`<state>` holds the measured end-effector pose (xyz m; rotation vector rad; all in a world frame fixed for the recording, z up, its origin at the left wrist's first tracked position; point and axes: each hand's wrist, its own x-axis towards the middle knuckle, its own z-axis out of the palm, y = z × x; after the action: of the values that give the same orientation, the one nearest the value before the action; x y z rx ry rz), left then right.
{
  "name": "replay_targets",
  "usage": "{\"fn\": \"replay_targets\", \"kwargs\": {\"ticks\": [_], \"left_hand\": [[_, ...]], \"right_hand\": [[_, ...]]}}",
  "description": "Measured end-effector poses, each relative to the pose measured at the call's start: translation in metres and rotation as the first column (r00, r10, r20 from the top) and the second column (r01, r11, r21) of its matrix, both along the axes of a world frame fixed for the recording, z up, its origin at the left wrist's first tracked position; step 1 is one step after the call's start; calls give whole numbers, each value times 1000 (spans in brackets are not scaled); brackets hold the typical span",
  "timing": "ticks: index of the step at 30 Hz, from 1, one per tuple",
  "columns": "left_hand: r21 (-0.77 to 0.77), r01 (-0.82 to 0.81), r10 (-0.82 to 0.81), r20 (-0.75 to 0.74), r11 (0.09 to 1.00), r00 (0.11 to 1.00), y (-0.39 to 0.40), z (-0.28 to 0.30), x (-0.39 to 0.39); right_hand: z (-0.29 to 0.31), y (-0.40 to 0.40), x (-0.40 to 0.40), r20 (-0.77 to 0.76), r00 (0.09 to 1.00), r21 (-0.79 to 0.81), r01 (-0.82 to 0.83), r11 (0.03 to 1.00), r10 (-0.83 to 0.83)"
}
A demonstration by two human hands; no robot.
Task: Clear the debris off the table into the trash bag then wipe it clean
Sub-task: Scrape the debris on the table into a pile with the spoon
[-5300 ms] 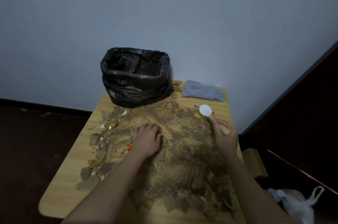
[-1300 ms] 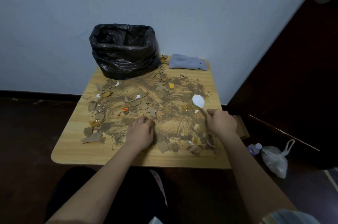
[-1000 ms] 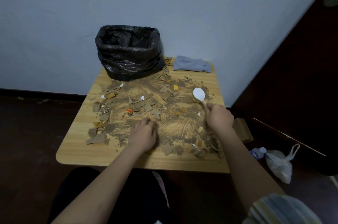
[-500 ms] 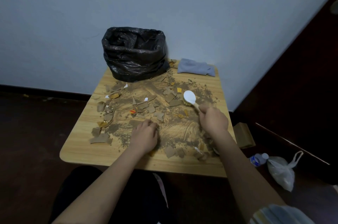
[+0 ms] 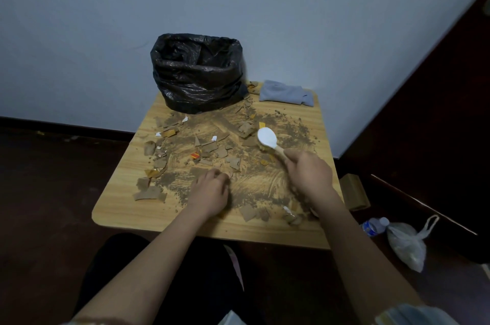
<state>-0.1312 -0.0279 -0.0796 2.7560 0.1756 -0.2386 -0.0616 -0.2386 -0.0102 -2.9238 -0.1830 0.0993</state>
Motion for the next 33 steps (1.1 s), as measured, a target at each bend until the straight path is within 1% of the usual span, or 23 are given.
{"fn": "replay_targets", "kwargs": {"ticks": [7,14,17,20,28,31,33], "left_hand": [[7,8,-8,11,1000,1000,-8,-6,-4],[0,4,-4,19,1000,1000,-13,-8,-9],[-11,-6,6,19,1000,1000,-9,-5,-11],[-26,-18,18,21,999,1000,-3,-4,-11],[-1,-3,3,3,1000,1000,-6,-9,-10],[7,4,-4,6,1000,1000,-9,-10,-13],[4,1,-1,0,1000,1000,-9,-10,-15]], "right_hand": [[-7,-35,-29,-29,1000,-81,5,997,-7],[-12,2,-14,-53,998,-78,-38,996,34],[-8,17,-1,-55,998,-30,-14,999,12],[-2,13,-3,-40,999,0,14,1000,-14],[-5,-9,-38,-61,996,-107,-79,991,72],[-8,3,-33,-72,994,-110,-93,990,85],[-10,14,-25,-84,995,-81,-70,994,63]]}}
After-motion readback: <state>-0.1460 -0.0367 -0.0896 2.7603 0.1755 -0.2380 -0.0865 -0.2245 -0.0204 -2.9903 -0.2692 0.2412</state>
